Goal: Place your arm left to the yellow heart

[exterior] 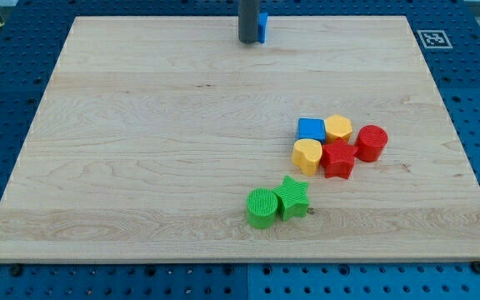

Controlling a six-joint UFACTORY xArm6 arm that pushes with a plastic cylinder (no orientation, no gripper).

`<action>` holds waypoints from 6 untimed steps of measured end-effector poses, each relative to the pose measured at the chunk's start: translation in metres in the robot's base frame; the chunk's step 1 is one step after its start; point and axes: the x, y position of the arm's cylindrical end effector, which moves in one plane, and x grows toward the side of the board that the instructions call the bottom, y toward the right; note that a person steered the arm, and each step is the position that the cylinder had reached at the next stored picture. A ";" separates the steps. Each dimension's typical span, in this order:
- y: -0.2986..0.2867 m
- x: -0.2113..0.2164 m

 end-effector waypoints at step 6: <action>-0.025 0.253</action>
